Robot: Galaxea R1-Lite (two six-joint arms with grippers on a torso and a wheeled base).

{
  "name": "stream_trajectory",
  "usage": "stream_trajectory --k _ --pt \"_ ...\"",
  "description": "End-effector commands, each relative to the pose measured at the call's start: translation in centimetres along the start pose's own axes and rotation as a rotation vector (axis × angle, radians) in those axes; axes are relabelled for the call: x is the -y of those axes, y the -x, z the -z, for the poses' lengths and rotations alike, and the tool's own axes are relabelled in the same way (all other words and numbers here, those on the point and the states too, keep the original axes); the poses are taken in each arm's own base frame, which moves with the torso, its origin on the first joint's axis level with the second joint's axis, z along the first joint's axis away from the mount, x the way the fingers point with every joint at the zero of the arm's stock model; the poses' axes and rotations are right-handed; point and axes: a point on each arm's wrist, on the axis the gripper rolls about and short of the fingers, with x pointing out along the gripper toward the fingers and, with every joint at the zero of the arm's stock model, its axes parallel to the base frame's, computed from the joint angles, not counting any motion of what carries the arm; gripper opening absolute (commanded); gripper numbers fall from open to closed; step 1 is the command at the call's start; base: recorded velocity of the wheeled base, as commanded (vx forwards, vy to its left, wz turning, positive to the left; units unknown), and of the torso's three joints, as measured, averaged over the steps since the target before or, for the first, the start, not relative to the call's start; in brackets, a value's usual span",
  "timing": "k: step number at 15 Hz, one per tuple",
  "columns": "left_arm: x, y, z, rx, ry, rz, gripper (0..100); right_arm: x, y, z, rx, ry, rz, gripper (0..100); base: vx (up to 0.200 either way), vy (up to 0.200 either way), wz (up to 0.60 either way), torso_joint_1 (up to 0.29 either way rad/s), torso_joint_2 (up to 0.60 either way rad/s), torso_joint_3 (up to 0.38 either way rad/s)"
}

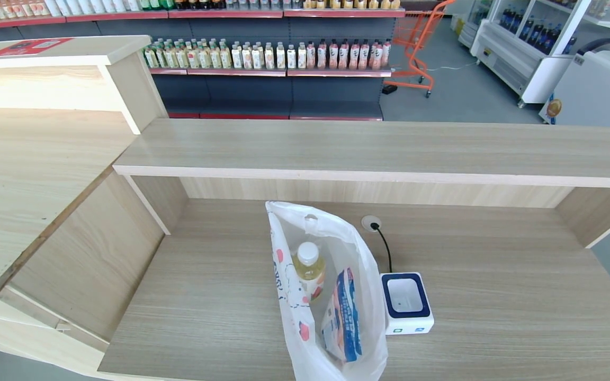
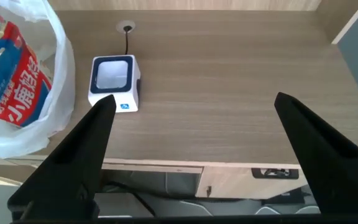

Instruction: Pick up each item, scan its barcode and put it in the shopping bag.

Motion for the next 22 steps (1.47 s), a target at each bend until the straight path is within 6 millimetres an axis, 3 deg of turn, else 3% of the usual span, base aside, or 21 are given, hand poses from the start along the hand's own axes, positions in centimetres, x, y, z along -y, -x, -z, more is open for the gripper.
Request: stream_trajectory --k 1,4,18,22 --pt "0.0 0.0 0.0 0.0 0.0 -0.001 100 0.0 0.13 0.05 0.017 -0.001 -0.001 100 0.0 0.0 0.0 0.0 0.0 0.0" --pt "0.0 0.0 0.0 0.0 0.003 0.001 100 0.0 0.13 0.05 0.017 -0.001 -0.001 100 0.0 0.0 0.0 0.0 0.0 0.0" --pt "0.0 0.0 0.0 0.0 -0.003 0.001 100 0.0 0.14 0.16 0.008 -0.01 -0.001 100 0.0 -0.2 0.0 0.003 0.0 0.003" --pt "0.0 -0.04 -0.01 -0.006 -0.005 0.002 100 0.0 0.14 0.16 0.008 -0.01 -0.001 100 0.05 0.0 0.0 0.001 0.0 -0.001"
